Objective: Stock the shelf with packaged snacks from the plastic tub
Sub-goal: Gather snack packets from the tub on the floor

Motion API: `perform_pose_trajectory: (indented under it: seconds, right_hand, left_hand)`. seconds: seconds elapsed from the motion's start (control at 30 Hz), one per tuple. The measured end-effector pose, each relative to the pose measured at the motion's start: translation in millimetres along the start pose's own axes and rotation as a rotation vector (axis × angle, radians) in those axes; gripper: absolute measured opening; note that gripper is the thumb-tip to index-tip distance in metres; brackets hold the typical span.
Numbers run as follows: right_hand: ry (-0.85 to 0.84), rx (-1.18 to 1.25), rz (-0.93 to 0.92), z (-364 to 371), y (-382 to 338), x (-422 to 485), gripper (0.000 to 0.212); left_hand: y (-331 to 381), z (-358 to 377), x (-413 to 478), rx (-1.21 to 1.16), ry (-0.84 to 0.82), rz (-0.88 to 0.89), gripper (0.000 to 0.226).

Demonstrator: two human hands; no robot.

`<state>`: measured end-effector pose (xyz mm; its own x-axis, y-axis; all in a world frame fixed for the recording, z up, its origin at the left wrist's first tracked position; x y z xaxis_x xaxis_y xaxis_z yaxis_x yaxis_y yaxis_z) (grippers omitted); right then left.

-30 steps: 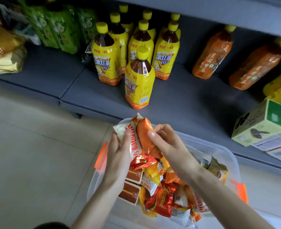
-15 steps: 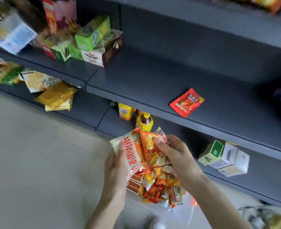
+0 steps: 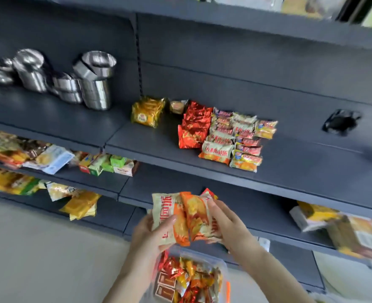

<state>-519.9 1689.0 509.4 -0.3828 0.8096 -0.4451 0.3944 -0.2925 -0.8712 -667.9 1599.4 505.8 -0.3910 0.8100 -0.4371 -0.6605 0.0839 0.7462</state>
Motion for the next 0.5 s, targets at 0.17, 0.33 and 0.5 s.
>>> perform_pose_trajectory:
  seconds: [0.17,0.33,0.5]
  right_hand:
    - [-0.218,0.265,-0.009,-9.6,-37.7,-62.7,0.047]
    - [-0.029,0.175,-0.054,-42.8,-57.0,-87.8,0.039]
    - [0.149,0.174,-0.033,-86.0,-58.6,-96.0,0.033]
  left_hand:
    - [40.6,25.1,-39.3,0.013,-0.021,-0.012,0.043]
    - [63.7,32.2,-56.3,0.151,-0.016,-0.020,0.026]
    - [68.5,50.0,-52.5,0.252,-0.061,-0.073,0.030]
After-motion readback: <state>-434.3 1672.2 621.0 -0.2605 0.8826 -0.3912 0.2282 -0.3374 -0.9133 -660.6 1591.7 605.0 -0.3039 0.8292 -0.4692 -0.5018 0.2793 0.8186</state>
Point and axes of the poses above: each hand's wrist, its own x-axis towards the middle knuckle, its own z-axis out of the palm, y = z × x, the point moved 7 cm from there along x, towards the middle knuckle, and after that the axes turned 12 degrees about -x, right-handed, at the moved point
